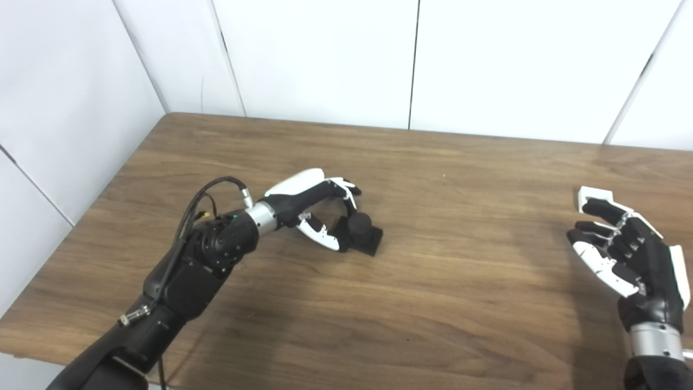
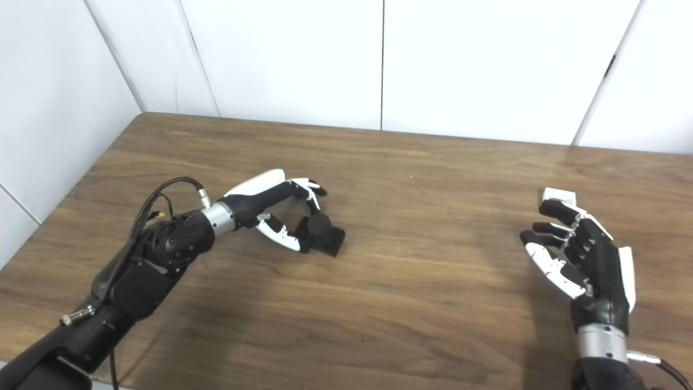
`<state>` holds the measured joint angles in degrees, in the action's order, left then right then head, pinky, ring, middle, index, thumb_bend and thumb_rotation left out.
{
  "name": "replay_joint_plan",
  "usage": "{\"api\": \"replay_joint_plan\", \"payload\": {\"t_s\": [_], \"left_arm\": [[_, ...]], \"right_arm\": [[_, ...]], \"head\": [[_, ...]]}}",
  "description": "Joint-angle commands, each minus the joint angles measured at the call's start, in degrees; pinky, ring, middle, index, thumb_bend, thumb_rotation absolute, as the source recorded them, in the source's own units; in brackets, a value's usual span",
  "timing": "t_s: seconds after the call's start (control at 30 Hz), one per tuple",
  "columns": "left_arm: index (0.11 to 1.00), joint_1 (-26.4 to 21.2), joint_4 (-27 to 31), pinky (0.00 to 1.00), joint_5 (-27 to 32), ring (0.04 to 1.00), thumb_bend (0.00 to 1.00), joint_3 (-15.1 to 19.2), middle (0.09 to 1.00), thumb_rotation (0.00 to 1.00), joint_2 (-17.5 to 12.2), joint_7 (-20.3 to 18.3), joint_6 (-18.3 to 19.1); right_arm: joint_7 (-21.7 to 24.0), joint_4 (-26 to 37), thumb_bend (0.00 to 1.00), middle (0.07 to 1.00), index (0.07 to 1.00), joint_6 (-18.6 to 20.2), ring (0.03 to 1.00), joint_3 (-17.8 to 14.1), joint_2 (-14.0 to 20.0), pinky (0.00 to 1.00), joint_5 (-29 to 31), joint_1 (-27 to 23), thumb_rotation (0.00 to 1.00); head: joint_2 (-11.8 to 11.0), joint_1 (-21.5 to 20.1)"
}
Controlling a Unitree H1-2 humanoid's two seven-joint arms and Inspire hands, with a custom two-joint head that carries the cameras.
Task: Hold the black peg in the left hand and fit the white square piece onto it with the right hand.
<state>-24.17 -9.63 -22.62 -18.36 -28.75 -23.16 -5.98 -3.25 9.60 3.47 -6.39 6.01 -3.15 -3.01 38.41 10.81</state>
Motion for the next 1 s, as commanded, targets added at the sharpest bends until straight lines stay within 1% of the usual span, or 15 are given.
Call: {"api": "replay_joint_plan", "payload": {"t_s": [0.0, 0.1, 0.23, 0.33, 0.4, 0.47, 0.53, 0.67, 0.77, 0.87, 0.93, 0.97], "left_arm": [[0.493, -1.8, 2.1, 0.88, -0.1, 0.956, 0.51, -1.2, 0.88, 0.09, 0.9, -1.6, -1.3], [0.493, -1.9, 2.4, 0.88, -0.8, 0.951, 0.51, -2.4, 0.881, 0.09, 1.8, -2.1, -1.8], [0.493, -2.1, 1.9, 0.87, -1.7, 0.951, 0.51, -4.0, 0.881, 0.09, 3.1, -2.1, -3.1], [0.493, -2.2, 1.8, 0.86, -1.9, 0.947, 0.51, -4.7, 0.88, 0.09, 3.8, -2.2, -3.3], [0.493, -2.3, 1.5, 0.87, -3.0, 0.941, 0.51, -5.7, 0.877, 0.09, 4.7, -2.0, -3.7], [0.492, -2.5, 1.4, 0.89, -3.6, 0.942, 0.51, -6.6, 0.878, 0.09, 5.5, -2.1, -3.9], [0.492, -2.6, 1.3, 0.91, -4.1, 0.945, 0.51, -7.2, 0.878, 0.09, 6.0, -2.2, -3.8], [0.491, -3.0, 1.1, 0.92, -4.5, 0.949, 0.51, -8.2, 0.879, 0.09, 6.4, -2.4, -3.7], [0.492, -3.2, 1.3, 0.93, -4.7, 0.954, 0.51, -8.6, 0.881, 0.09, 6.3, -2.8, -3.2], [0.491, -3.2, 1.4, 0.93, -5.0, 0.955, 0.51, -8.5, 0.881, 0.09, 5.8, -3.1, -3.3], [0.491, -3.0, 1.3, 0.92, -4.9, 0.952, 0.51, -8.2, 0.88, 0.09, 5.1, -2.9, -4.0], [0.491, -2.9, 1.2, 0.92, -4.8, 0.95, 0.52, -8.0, 0.88, 0.09, 4.8, -2.8, -4.3]], "right_arm": [[-0.5, 1.1, 0.48, 0.72, 0.675, -3.1, 0.634, -0.1, -0.2, 0.57, 0.0, -1.3, 0.14], [-0.5, 0.4, 0.48, 0.716, 0.676, -4.2, 0.622, -0.2, -0.1, 0.56, 0.0, -1.4, 0.14], [-0.7, 0.8, 0.5, 0.719, 0.676, -3.7, 0.629, -0.2, -0.4, 0.56, -0.2, -1.4, 0.18], [-0.4, 1.0, 0.5, 0.722, 0.677, -3.6, 0.637, -0.1, -0.4, 0.57, 0.1, -1.4, 0.18], [-0.7, 1.1, 0.51, 0.714, 0.668, -3.5, 0.63, -0.1, -0.4, 0.57, -0.4, -1.3, 0.2], [-0.7, 1.2, 0.51, 0.715, 0.667, -4.0, 0.626, -0.1, -0.4, 0.56, -0.6, -1.3, 0.21], [-0.8, 1.5, 0.51, 0.719, 0.668, -3.6, 0.629, -0.2, -0.5, 0.57, -0.5, -1.2, 0.21], [-0.8, 1.7, 0.5, 0.72, 0.672, -3.5, 0.63, -0.2, -0.4, 0.57, -0.6, -1.1, 0.22], [-1.0, 2.0, 0.51, 0.72, 0.671, -3.2, 0.63, -0.2, -0.5, 0.57, -0.7, -1.0, 0.22], [-1.5, 2.6, 0.51, 0.725, 0.676, -2.5, 0.629, -0.2, -0.8, 0.57, -1.1, -0.9, 0.2], [-1.8, 2.8, 0.5, 0.73, 0.682, -2.2, 0.638, -0.1, -1.2, 0.58, -1.4, -0.9, 0.19], [-1.9, 2.9, 0.5, 0.731, 0.683, -2.2, 0.639, 0.1, -1.4, 0.59, -1.5, -0.9, 0.18]], "head": [[0.1, -0.7], [0.3, -1.4], [0.4, -2.3], [0.5, -2.6], [0.6, -3.0], [0.7, -3.3], [0.8, -3.4], [0.9, -3.6], [1.1, -4.8], [1.2, -6.3], [1.0, -11.8], [1.0, -12.6]]}}
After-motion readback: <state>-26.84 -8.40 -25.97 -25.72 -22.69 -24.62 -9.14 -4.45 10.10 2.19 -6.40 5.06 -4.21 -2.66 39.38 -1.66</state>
